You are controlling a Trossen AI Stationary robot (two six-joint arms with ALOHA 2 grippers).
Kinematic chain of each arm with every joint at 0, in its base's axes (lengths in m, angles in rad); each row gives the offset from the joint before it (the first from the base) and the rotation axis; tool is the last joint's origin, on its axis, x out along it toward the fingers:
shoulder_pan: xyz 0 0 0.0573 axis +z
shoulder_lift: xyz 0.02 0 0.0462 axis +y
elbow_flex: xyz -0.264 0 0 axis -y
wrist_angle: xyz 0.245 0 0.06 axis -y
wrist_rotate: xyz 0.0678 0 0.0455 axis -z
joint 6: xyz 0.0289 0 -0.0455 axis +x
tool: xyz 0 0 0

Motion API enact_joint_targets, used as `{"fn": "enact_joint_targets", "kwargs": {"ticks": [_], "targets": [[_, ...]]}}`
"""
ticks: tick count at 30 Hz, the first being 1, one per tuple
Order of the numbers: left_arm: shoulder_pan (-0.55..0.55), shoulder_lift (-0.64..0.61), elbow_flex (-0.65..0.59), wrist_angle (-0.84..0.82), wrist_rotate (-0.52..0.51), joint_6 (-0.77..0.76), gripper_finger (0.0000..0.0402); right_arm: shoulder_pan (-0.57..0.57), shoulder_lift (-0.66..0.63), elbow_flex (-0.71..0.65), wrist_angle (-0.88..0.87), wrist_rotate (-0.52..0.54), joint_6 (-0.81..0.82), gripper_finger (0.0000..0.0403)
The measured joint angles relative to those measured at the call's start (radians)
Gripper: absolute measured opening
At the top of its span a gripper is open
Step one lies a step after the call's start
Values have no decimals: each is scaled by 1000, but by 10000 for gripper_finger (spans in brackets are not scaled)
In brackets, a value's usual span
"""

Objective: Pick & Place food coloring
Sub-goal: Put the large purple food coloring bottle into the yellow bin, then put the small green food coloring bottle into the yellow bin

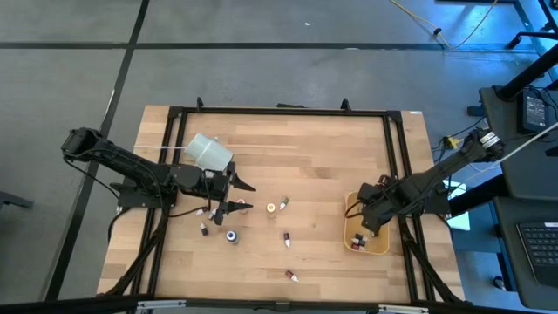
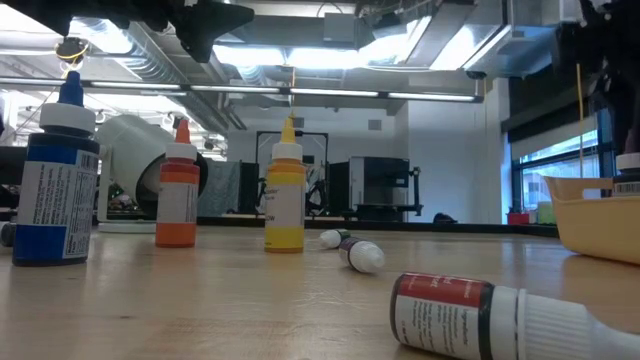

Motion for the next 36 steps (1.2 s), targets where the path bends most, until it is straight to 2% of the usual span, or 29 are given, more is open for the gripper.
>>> {"fn": "enact_joint_targets", "kwargs": {"ticks": [5, 8, 12, 14, 19, 26, 29, 36], "targets": [[0, 0, 0, 0, 0, 0, 226, 0, 0, 100, -78, 92, -7, 236], [0, 0, 0, 0, 0, 0, 228, 0, 0, 145, -50, 164, -72, 236], [0, 0, 0, 0, 0, 0, 230, 0, 0, 157, 134, 301, -232, 236], [0, 0, 0, 0, 0, 0, 229, 0, 5, 156, 241, 334, -345, 236], [0, 0, 0, 0, 0, 0, 227, -14, 38, 155, 421, 332, -532, 236], [0, 0, 0, 0, 0, 0, 230, -58, 116, 155, 500, 326, -656, 236], [0, 0, 0, 0, 0, 0, 228, -109, 165, 154, 568, 259, -738, 236], [0, 0, 0, 0, 0, 0, 228, -259, 310, 154, 858, 1, -1031, 236]]}}
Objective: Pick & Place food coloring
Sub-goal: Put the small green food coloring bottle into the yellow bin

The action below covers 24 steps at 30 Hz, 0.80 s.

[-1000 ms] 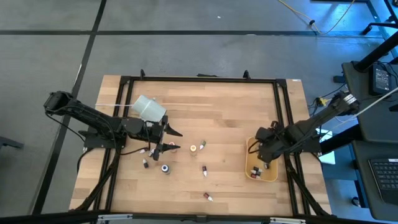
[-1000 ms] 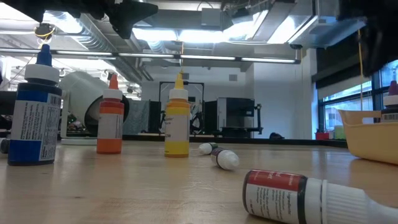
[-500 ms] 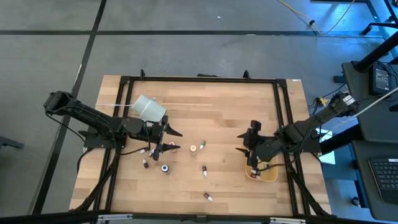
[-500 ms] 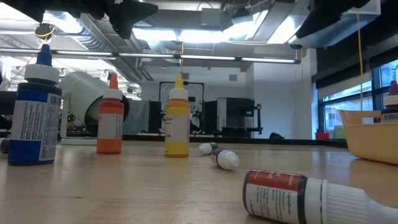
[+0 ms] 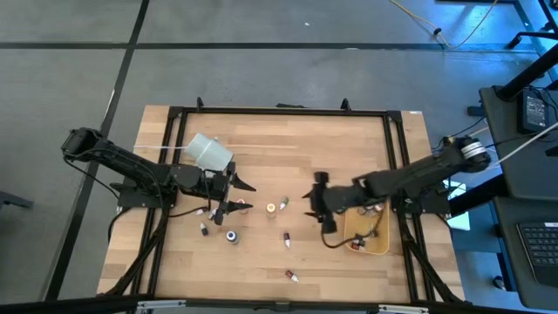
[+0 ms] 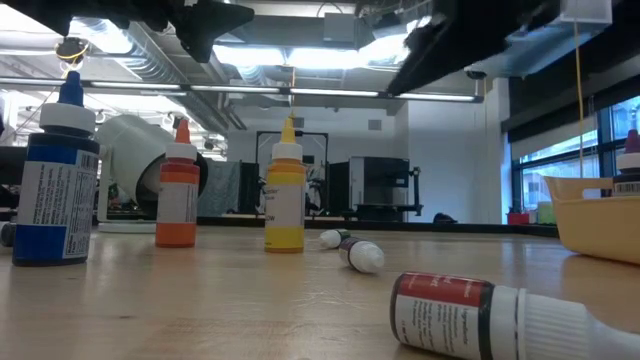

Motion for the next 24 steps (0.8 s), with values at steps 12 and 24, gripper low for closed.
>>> {"fn": "enact_joint_targets", "kwargs": {"ticks": [12, 24], "targets": [[0, 0, 0, -1, 0, 0, 227, -213, 281, 8, 241, -256, -166, 236], [0, 0, 0, -16, 0, 0, 226, -274, 455, 88, 241, -402, -232, 236]]}}
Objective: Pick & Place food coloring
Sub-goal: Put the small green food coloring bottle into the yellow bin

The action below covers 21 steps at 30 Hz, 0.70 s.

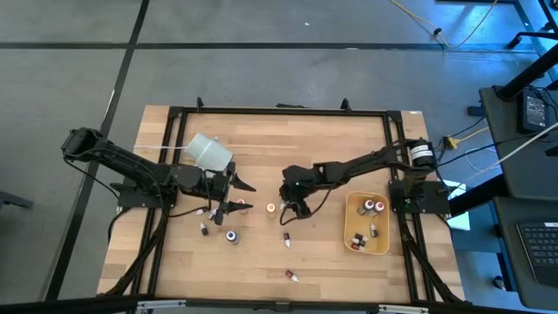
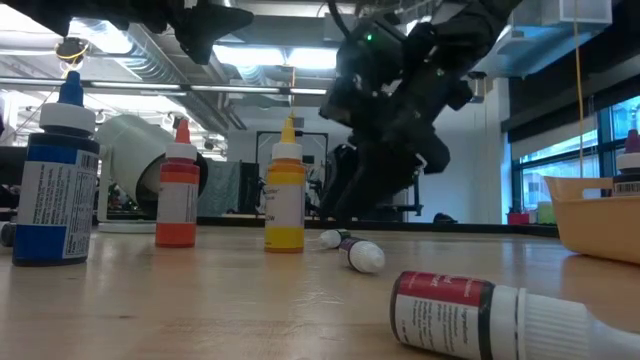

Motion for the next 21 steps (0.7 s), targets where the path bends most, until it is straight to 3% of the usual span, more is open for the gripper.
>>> {"fn": "enact_joint_targets", "kwargs": {"ticks": [8, 21], "targets": [[0, 0, 0, 0, 0, 0, 230, -6, 42, -1, -43, 16, 0, 216], [0, 0, 0, 0, 0, 0, 230, -6, 47, 0, -42, 17, -2, 83]]}}
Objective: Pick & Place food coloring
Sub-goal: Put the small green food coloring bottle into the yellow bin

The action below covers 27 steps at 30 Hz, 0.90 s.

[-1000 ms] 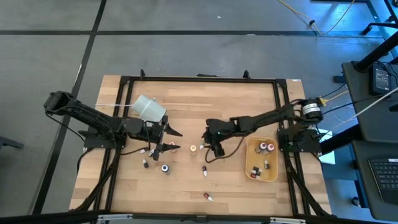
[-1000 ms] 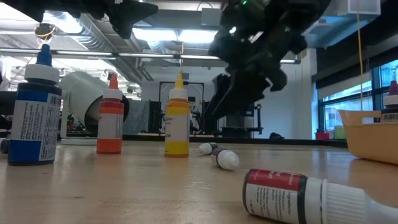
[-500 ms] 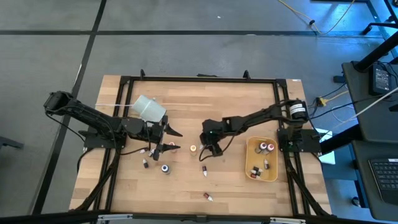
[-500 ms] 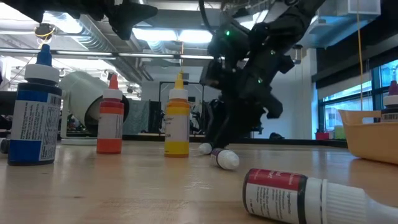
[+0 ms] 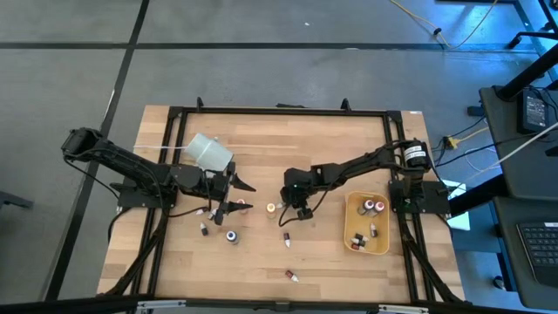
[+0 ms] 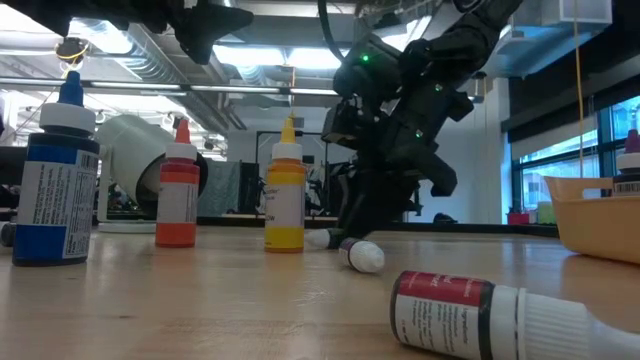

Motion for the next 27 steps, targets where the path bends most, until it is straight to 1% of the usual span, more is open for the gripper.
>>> {"fn": "enact_joint_targets", "kwargs": {"ticks": [3, 5, 10, 12, 15, 18, 21, 24, 27], "targets": [[0, 0, 0, 0, 0, 0, 230, 0, 0, 0, -1, 0, -4, 63], [0, 0, 0, 0, 0, 0, 228, 0, 0, 0, -1, 0, -3, 64], [0, 0, 0, 0, 0, 0, 227, 0, 0, 0, -2, 0, 16, 89], [0, 0, 0, 0, 0, 0, 228, 3, -3, 0, -6, -1, 40, 87], [0, 0, 0, 0, 0, 0, 230, 13, -32, -2, -30, -4, 57, 73], [0, 0, 0, -1, 0, 0, 229, 26, -98, -1, -66, -7, 61, 61], [0, 0, 0, -3, 0, 0, 227, 48, -183, -1, -151, -8, 105, 60], [0, 0, 0, -3, 0, 0, 227, 86, -296, 0, -261, -7, 189, 64], [0, 0, 0, -4, 0, 0, 229, 152, -407, 0, -424, -9, 314, 64]]}}
